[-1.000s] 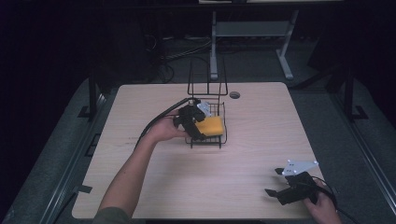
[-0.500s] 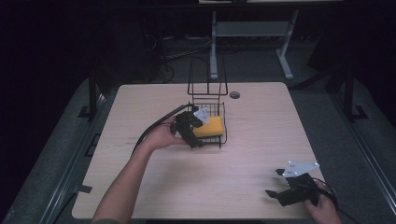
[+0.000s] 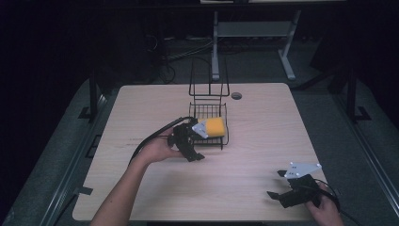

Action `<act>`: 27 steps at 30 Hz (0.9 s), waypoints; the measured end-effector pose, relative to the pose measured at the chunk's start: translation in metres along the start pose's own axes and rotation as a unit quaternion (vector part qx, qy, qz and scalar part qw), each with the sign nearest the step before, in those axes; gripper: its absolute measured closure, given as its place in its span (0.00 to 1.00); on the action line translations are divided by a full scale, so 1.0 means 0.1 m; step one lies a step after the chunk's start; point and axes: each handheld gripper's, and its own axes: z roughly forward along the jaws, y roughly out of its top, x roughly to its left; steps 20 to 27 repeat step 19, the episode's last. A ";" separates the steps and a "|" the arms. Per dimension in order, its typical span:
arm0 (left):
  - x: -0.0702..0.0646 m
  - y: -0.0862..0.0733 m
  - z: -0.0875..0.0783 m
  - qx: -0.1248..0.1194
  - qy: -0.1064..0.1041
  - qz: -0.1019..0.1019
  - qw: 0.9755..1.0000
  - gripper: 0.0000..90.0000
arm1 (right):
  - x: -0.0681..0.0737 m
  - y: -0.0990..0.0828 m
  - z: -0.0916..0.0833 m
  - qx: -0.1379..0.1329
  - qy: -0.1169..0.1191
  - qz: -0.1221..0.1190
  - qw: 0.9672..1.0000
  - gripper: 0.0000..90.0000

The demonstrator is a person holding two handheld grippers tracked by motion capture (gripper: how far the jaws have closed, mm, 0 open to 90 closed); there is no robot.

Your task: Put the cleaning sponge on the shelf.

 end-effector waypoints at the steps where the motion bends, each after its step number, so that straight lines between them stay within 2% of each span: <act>1: -0.01 0.00 -0.01 -0.003 0.002 0.002 1.000 0.23 | 0.00 0.00 0.00 0.001 -0.001 -0.004 1.000 0.16; 3: -0.04 0.00 -0.03 -0.011 0.000 0.004 1.000 0.23 | 0.00 0.00 0.00 0.000 -0.002 -0.006 1.000 0.16; 10: -0.13 -0.07 -0.03 -0.009 0.001 -0.002 1.000 0.23 | 0.01 -0.01 -0.01 -0.002 -0.003 0.000 1.000 0.16; 17: -0.25 -0.21 -0.07 -0.008 0.003 -0.011 1.000 0.23 | 0.03 0.01 -0.01 0.001 -0.003 -0.008 1.000 0.16; 19: -0.27 -0.24 -0.09 -0.009 0.004 -0.014 1.000 0.23 | 0.03 0.00 -0.01 -0.006 -0.007 -0.004 1.000 0.16; 27: -0.27 -0.24 -0.09 -0.009 0.004 -0.014 1.000 0.23 | 0.03 0.00 -0.01 -0.006 -0.007 -0.004 1.000 0.16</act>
